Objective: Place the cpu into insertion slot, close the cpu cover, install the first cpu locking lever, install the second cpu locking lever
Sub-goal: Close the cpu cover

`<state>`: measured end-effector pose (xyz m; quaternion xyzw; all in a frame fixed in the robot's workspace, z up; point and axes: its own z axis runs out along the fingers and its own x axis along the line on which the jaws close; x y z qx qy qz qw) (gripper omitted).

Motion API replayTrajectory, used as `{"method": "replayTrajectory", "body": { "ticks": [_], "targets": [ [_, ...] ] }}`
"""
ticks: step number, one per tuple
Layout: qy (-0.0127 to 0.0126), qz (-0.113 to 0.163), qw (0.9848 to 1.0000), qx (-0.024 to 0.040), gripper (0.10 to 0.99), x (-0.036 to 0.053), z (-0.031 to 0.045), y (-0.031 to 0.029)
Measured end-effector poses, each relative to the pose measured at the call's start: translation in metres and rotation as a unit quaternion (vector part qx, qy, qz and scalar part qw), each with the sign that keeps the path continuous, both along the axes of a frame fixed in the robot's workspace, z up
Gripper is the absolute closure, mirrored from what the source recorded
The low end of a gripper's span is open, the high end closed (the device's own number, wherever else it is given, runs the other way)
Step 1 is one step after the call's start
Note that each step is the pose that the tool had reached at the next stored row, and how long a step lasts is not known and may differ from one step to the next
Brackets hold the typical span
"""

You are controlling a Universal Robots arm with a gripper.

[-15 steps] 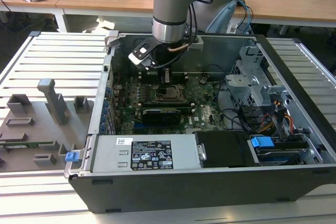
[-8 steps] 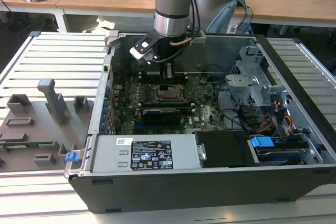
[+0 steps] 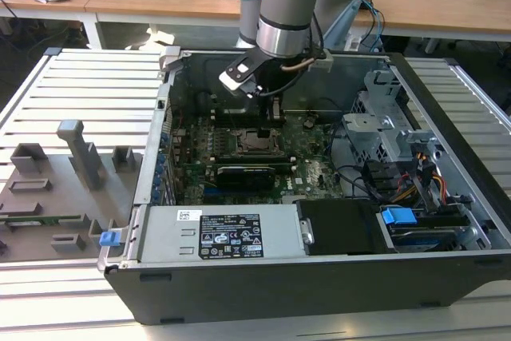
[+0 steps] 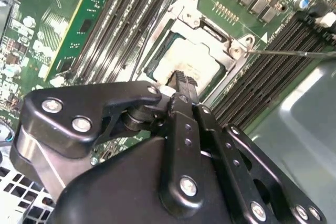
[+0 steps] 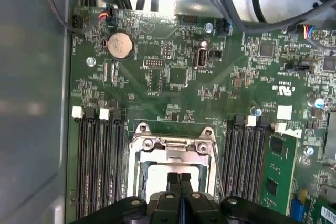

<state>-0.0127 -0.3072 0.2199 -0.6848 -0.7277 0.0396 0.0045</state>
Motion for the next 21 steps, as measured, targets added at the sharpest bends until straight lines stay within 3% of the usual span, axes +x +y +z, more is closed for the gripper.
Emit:
{"method": "replayTrajectory", "body": {
  "ticks": [12,15,21],
  "targets": [
    [0.0,0.0,1.0,0.0,0.98,0.0001,0.0563,-0.0002],
    [0.0,0.0,1.0,0.0001,0.98,0.0001,0.0612,-0.0002],
    [0.0,0.0,1.0,0.0001,0.98,0.0001,0.0617,-0.0002]
  ]
}}
